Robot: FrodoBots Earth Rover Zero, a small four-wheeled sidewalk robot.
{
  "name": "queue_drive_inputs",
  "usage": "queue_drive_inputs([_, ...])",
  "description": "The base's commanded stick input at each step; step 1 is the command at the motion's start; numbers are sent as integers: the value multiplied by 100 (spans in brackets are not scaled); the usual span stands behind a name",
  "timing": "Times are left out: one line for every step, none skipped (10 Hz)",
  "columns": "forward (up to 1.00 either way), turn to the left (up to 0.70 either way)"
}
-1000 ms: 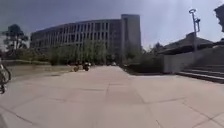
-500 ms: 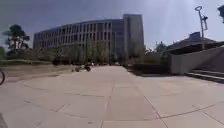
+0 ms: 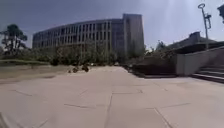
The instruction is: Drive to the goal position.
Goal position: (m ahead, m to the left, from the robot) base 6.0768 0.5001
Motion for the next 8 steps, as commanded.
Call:
queue_drive_inputs([100,0])
queue_drive_inputs([100,0])
queue_drive_inputs([100,0])
queue_drive_inputs([100,0])
queue_drive_inputs([100,0])
queue_drive_inputs([100,0])
queue_drive_inputs([100,0])
queue_drive_inputs([100,0])
